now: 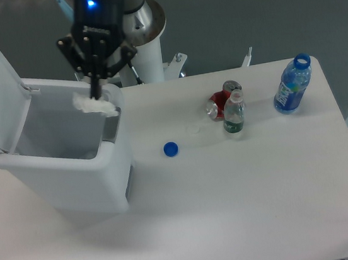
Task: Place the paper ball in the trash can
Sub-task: 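Lift the paper ball and carry it over the open trash can, then open the gripper to drop the paper ball into the trash can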
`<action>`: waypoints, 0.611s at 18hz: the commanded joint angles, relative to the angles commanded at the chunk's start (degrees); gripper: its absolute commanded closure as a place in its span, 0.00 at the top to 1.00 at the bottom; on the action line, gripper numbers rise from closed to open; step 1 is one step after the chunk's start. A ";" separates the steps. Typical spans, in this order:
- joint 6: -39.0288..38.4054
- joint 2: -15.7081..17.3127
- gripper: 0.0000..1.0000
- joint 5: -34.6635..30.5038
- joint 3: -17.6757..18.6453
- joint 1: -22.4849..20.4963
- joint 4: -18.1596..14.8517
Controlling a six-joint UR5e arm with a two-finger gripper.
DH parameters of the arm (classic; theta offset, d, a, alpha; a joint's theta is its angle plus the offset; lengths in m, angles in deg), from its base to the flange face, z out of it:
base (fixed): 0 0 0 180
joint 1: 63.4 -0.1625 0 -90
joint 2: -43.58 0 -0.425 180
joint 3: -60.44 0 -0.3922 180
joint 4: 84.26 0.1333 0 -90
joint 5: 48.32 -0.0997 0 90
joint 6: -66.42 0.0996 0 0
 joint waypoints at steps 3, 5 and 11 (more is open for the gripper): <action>0.09 0.71 0.00 0.00 1.94 1.05 0.00; 0.44 0.36 0.06 0.09 2.21 1.67 0.09; 0.79 0.00 0.61 0.09 2.21 2.64 0.26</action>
